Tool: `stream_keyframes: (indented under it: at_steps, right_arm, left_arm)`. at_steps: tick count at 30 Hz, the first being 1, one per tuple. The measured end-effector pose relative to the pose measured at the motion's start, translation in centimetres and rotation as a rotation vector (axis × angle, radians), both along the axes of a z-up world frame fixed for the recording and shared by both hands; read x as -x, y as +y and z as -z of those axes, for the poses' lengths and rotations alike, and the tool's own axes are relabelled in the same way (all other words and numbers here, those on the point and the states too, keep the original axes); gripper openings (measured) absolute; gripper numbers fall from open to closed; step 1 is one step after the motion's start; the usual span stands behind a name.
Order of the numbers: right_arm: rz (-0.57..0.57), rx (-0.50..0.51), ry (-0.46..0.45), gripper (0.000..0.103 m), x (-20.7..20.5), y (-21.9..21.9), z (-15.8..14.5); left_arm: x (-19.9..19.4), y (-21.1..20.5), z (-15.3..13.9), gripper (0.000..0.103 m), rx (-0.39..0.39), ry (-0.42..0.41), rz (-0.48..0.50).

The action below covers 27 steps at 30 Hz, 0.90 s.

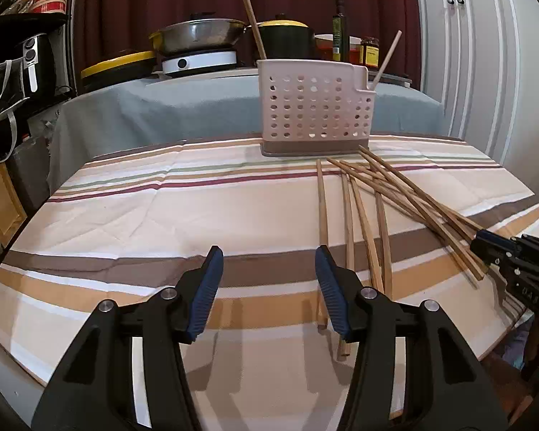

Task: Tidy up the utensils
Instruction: 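Move the left tool back to the chopsticks and grasp one while the right tool grasps another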

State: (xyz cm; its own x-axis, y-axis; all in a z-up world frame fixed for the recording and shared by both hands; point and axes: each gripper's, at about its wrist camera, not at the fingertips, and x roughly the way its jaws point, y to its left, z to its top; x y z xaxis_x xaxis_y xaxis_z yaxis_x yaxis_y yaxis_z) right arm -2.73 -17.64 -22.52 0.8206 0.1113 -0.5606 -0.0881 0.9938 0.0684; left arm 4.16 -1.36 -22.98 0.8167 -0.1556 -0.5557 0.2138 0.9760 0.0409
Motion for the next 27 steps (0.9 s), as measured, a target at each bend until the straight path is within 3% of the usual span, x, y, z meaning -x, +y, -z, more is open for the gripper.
stream_keyframes:
  at_steps: [14, 18, 23, 27]
  right_arm:
    - [-0.002, -0.002, 0.0, 0.012, 0.0, 0.0, 0.0]
    - [-0.003, -0.001, 0.0, 0.012, 0.0, 0.0, 0.0]
    - [-0.006, -0.002, -0.001, 0.011, 0.0, 0.0, 0.0]
    - [-0.011, 0.003, -0.001, 0.008, 0.1, 0.2, -0.1]
  left_arm:
    - [0.7, -0.9, 1.7, 0.044, -0.003, 0.043, 0.059]
    - [0.7, -1.1, 2.5, 0.031, -0.007, 0.072, 0.075]
    - [1.0, -1.6, 2.6, 0.007, -0.011, 0.064, 0.123]
    - [1.1, -1.8, 2.6, 0.006, -0.009, 0.062, 0.133]
